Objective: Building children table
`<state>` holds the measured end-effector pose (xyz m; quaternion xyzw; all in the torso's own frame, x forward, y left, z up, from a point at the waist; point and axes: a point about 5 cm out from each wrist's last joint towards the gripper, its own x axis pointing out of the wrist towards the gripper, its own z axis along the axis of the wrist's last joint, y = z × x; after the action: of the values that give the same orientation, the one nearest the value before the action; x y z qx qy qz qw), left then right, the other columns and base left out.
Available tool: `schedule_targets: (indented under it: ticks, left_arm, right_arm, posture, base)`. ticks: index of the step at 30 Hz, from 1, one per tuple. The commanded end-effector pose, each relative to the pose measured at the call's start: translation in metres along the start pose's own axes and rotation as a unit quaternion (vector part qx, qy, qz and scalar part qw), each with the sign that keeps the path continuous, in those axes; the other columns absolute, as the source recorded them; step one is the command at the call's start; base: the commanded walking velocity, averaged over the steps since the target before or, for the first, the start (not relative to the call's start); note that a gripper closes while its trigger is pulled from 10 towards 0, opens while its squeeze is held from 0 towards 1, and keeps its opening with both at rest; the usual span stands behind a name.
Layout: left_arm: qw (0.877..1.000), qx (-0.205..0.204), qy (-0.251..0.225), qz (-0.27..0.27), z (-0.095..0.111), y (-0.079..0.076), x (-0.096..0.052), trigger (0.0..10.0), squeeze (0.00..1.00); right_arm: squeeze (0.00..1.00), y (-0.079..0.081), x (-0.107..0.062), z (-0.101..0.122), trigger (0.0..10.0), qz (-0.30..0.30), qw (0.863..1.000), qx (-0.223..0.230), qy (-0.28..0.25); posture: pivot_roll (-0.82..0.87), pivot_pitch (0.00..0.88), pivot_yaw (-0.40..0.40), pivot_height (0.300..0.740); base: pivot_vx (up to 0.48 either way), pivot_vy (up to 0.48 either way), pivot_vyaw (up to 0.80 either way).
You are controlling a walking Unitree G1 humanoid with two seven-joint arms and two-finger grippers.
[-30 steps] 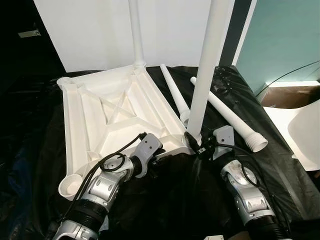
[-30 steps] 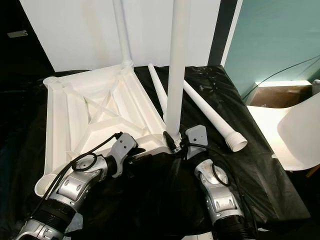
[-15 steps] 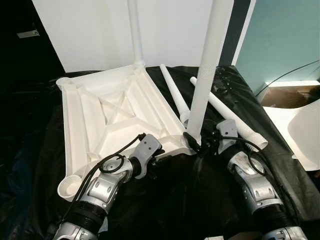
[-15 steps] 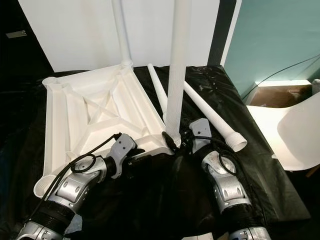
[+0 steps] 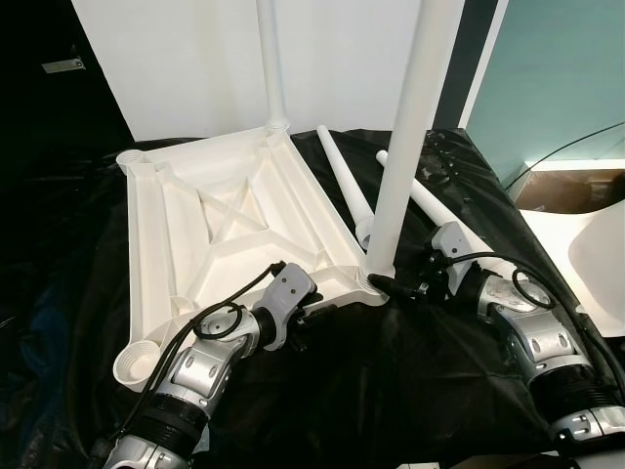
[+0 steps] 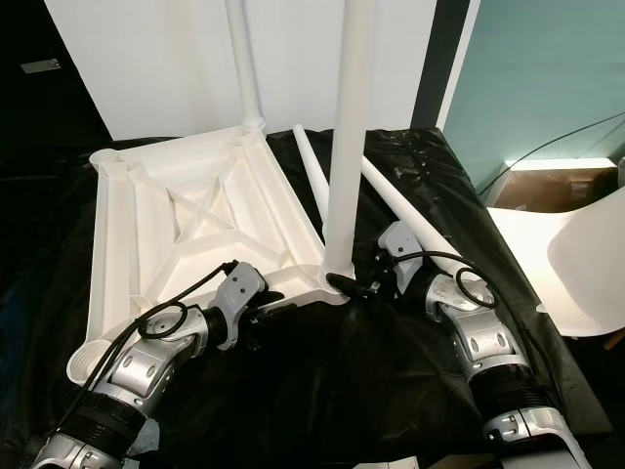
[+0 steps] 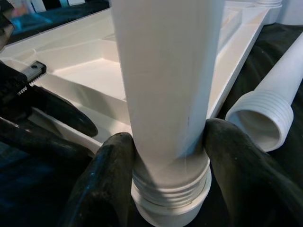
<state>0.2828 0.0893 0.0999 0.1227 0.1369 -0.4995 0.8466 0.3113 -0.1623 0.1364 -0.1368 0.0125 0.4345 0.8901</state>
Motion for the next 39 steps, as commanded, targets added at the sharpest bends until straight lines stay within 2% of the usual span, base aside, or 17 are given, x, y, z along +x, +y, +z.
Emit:
schedule_targets:
  ticks: [1, 5, 9, 11, 15, 21, 22, 24, 25, 28, 29, 31, 32, 33, 35, 36, 39]
  left_arm:
    - [0.999, -0.017, 0.043, -0.022, -0.019, -0.005, -0.001, 10.0, 0.00]
    - [0.999, -0.017, 0.043, -0.022, -0.019, -0.005, -0.001, 10.0, 0.00]
    - [0.999, -0.016, 0.044, -0.023, -0.020, -0.005, -0.002, 10.0, 0.00]
    - [0.999, -0.016, 0.044, -0.023, -0.020, -0.005, -0.002, 10.0, 0.00]
    - [0.999, -0.017, 0.043, -0.022, -0.019, -0.005, -0.002, 10.0, 0.00]
    - [0.999, -0.017, 0.045, -0.021, -0.020, -0.005, -0.004, 10.0, 0.00]
    - [0.999, -0.017, 0.045, -0.021, -0.020, -0.005, -0.004, 10.0, 0.00]
    - [0.999, -0.017, 0.045, -0.021, -0.020, -0.005, -0.004, 10.0, 0.00]
    - [0.999, -0.017, 0.045, -0.021, -0.020, -0.005, -0.003, 10.0, 0.00]
    - [0.999, -0.016, 0.044, -0.021, -0.018, -0.004, -0.002, 10.0, 0.00]
    - [0.999, -0.015, 0.043, -0.022, -0.017, -0.003, -0.001, 10.0, 0.00]
    - [0.999, -0.015, 0.042, -0.022, -0.017, -0.003, 0.000, 10.0, 0.00]
    - [0.999, -0.015, 0.042, -0.022, -0.017, -0.003, 0.000, 10.0, 0.00]
    - [0.999, -0.015, 0.042, -0.022, -0.017, -0.004, 0.000, 10.0, 0.00]
    - [0.999, -0.015, 0.042, -0.022, -0.017, -0.004, 0.000, 10.0, 0.00]
    - [0.999, -0.015, 0.043, -0.024, -0.018, -0.004, 0.000, 10.0, 0.00]
    - [0.999, -0.014, 0.045, -0.027, -0.018, -0.005, 0.001, 10.0, 0.00]
  right_arm:
    - [0.00, -0.006, -0.004, -0.004, 0.0, -0.006, 1.000, -0.002, 0.020]
    - [0.00, -0.008, -0.006, -0.005, 0.0, -0.022, 1.000, 0.012, 0.016]
    - [0.00, -0.010, -0.006, -0.011, 0.0, -0.151, 0.989, 0.000, 0.002]
    - [0.00, -0.010, -0.006, -0.011, 0.0, -0.151, 0.989, 0.000, 0.002]
    - [0.00, 0.006, -0.011, -0.021, 0.0, -0.268, 0.962, 0.052, -0.013]
    - [0.00, 0.009, -0.012, -0.021, 0.0, -0.320, 0.946, 0.054, -0.018]
    - [0.00, 0.009, -0.012, -0.021, 1.4, -0.329, 0.943, 0.054, -0.017]
    - [0.00, 0.009, -0.012, -0.021, 1.4, -0.329, 0.943, 0.054, -0.017]
    - [0.00, 0.009, -0.011, -0.021, 10.0, -0.337, 0.940, 0.051, -0.015]
    - [0.00, 0.007, -0.010, -0.021, 10.0, -0.336, 0.941, 0.047, -0.013]
    - [1.00, 0.005, -0.011, -0.020, 10.0, -0.325, 0.944, 0.045, -0.015]
    - [1.00, 0.006, -0.008, -0.020, 10.0, -0.269, 0.962, 0.045, -0.011]
    - [1.00, 0.006, -0.008, -0.020, 10.0, -0.269, 0.962, 0.045, -0.011]
    - [0.69, 0.010, -0.005, -0.019, 10.0, -0.220, 0.974, 0.053, -0.009]
    - [0.69, 0.010, -0.005, -0.019, 10.0, -0.220, 0.974, 0.053, -0.009]
    - [0.00, 0.012, -0.003, -0.017, 10.0, -0.145, 0.989, 0.043, -0.003]
    - [0.00, 0.010, -0.006, -0.011, 10.0, -0.050, 0.998, 0.022, 0.008]
  posture:
    - [-0.01, 0.000, 0.021, 0.740]
    - [-0.01, 0.000, 0.023, 0.740]
    - [-0.01, 0.000, 0.024, 0.740]
    - [-0.01, 0.000, 0.024, 0.740]
    - [0.00, 0.000, 0.019, 0.740]
    - [0.00, 0.000, 0.023, 0.740]
    - [0.00, 0.000, 0.023, 0.740]
    - [0.00, 0.000, 0.023, 0.740]
    - [0.00, 0.000, 0.025, 0.740]
    - [0.00, 0.000, 0.026, 0.740]
    - [-0.01, 0.000, 0.026, 0.740]
    - [-0.01, 0.000, 0.025, 0.740]
    - [-0.01, 0.000, 0.025, 0.740]
    - [-0.01, 0.000, 0.025, 0.740]
    - [-0.01, 0.000, 0.025, 0.740]
    - [-0.02, 0.000, 0.033, 0.740]
    - [-0.02, 0.000, 0.030, 0.740]
  base:
    - [0.000, 0.000, 0.00]
    - [0.000, 0.000, 0.00]
    - [0.000, 0.000, 0.00]
    - [0.000, 0.000, 0.00]
    - [0.000, 0.000, 0.00]
    - [0.000, 0.000, 0.00]
    - [0.000, 0.000, 0.00]
    - [0.000, 0.000, 0.00]
    - [0.000, 0.000, 0.00]
    - [0.000, 0.000, 0.00]
    - [0.000, 0.000, 0.00]
    - [0.000, 0.000, 0.00]
    - [0.000, 0.000, 0.00]
    - [0.000, 0.000, 0.00]
    - [0.000, 0.000, 0.00]
    - [0.000, 0.000, 0.00]
    - [0.000, 0.000, 0.00]
